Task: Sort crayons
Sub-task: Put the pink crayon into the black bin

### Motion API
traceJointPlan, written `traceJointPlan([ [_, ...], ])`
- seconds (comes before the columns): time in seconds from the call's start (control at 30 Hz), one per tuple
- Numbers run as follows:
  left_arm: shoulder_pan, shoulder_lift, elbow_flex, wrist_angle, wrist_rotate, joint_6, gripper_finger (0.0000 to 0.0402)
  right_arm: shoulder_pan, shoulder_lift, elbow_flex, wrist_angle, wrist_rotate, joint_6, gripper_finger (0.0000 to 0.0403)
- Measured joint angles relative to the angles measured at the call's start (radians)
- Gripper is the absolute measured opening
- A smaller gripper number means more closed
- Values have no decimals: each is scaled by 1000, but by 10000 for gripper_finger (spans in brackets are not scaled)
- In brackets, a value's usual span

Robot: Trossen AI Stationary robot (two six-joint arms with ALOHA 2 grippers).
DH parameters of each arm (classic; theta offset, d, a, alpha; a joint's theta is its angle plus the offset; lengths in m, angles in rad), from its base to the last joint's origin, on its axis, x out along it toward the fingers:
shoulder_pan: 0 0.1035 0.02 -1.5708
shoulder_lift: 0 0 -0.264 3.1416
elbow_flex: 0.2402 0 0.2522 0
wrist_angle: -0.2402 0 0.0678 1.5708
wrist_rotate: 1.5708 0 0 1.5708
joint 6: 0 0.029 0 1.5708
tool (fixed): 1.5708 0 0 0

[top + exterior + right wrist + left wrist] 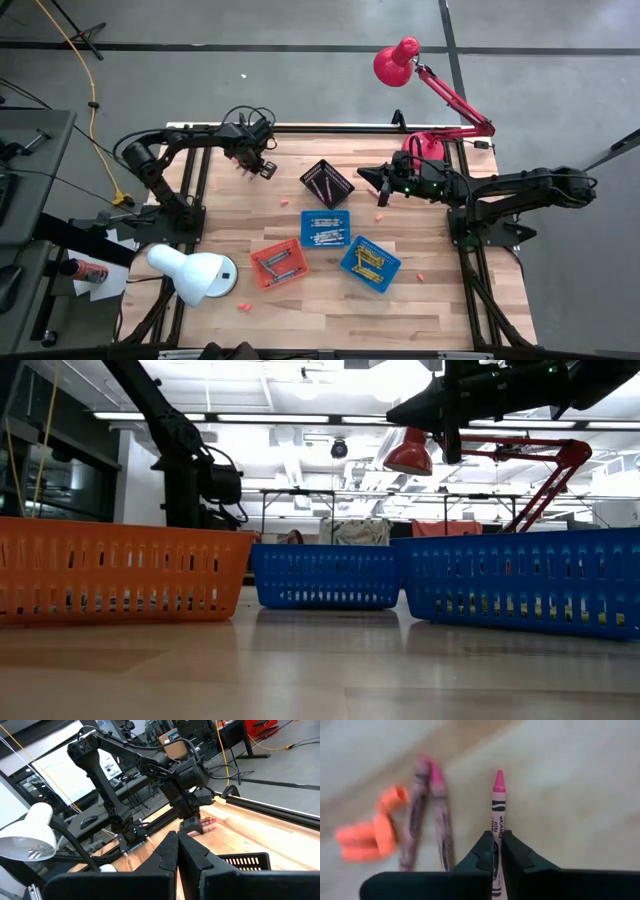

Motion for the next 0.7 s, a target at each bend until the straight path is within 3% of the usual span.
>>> traceJointPlan([
  [0.17,-25,-158,1,71,83,-13,2,0,0,0,0,0,-6,0],
  [0.33,-90,-387,1,237,60,-77,1,-1,0,0,0,23,-8,0],
  [0.57,-263,-617,1,488,63,-32,1,-1,0,0,0,41,-8,0],
  [0.7,-388,-674,1,564,-1,-34,1,-1,0,0,12,41,-6,0],
])
